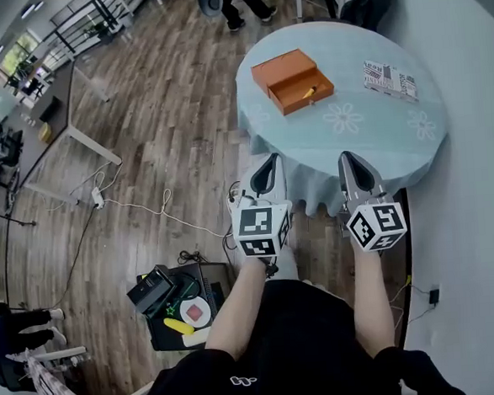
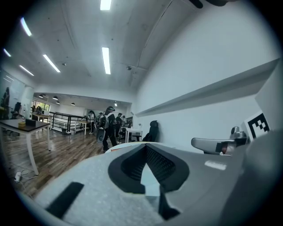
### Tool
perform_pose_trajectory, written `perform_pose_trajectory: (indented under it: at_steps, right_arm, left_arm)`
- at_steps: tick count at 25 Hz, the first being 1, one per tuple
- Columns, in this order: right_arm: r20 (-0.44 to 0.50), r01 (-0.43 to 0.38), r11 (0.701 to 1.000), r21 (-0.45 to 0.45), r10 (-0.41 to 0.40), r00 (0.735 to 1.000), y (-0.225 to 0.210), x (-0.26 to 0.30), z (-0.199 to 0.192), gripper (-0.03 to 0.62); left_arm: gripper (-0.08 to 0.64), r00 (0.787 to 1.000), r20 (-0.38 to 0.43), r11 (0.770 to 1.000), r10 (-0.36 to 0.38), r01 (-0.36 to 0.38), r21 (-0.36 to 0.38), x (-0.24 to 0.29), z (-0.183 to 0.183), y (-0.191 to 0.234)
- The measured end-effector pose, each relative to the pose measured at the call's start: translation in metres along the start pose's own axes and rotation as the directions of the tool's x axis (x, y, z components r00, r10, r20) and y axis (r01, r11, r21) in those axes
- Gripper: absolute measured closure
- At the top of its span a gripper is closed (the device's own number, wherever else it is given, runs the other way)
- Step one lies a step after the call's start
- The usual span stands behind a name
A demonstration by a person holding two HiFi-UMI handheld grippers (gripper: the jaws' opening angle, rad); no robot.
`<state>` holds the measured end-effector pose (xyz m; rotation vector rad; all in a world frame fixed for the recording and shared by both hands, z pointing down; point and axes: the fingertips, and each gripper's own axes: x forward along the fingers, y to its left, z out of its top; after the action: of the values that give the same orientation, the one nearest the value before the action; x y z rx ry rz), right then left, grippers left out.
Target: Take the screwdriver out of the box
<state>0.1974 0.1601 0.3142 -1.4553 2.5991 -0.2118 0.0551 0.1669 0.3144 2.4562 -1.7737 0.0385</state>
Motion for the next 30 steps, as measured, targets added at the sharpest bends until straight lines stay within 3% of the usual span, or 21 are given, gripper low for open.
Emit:
perform_pose_trajectory:
  at_steps: [3,7,13,17,21,25,27,28,30]
  right_arm:
    - [-0.017,-0.024,1.0,-0.006,0.024,1.0,-0.001,0.029,-0.01,0.589]
    - [-0.036,0.007,1.0,-0.02,-0.008,0.999,-0.038,0.081,-0.024,0.589]
    - [-0.014,0.097,0.995,0.004,-0.097,0.995,-0.108,0.205,-0.013,0.589]
    - [-0.058,0.087,0.996,0.006,-0.087,0.995,-0.12,0.3,-0.014,0.589]
    - [-0.116,0.145,0.989,0.004,-0.144,0.983,-0.152,0.341,-0.021,0.589]
    - [-0.253,0.223,0.975,-0.008,-0.217,0.943,-0.191,0.353,-0.051,0.589]
    - [-0.359,0.22,0.975,0.035,-0.193,0.913,-0.205,0.365,-0.077,0.591]
    - [-0.426,0.21,0.976,0.06,-0.165,0.889,-0.21,0.372,-0.094,0.577]
    - [-0.579,0.206,0.973,0.102,-0.11,0.808,-0.218,0.379,-0.133,0.557]
  left_arm:
    - [0.557,1.0,0.002,1.0,0.011,-0.011,-0.023,0.022,-0.006,0.021]
    - [0.557,1.0,0.002,0.997,0.006,-0.006,-0.076,0.082,-0.017,0.054]
    - [0.557,0.996,-0.038,0.995,-0.078,0.076,-0.07,0.209,-0.008,0.104]
    - [0.557,0.991,-0.085,0.991,-0.108,0.1,-0.095,0.289,-0.002,0.154]
    - [0.557,0.977,-0.125,0.976,-0.176,0.156,-0.153,0.35,-0.015,0.175]
    - [0.557,0.957,-0.169,0.958,-0.238,0.202,-0.204,0.384,-0.038,0.175]
    - [0.557,0.946,-0.188,0.952,-0.264,0.225,-0.208,0.399,-0.047,0.179]
    - [0.557,0.942,-0.199,0.95,-0.27,0.227,-0.215,0.404,-0.052,0.182]
    - [0.557,0.936,-0.224,0.947,-0.272,0.22,-0.234,0.408,-0.064,0.187]
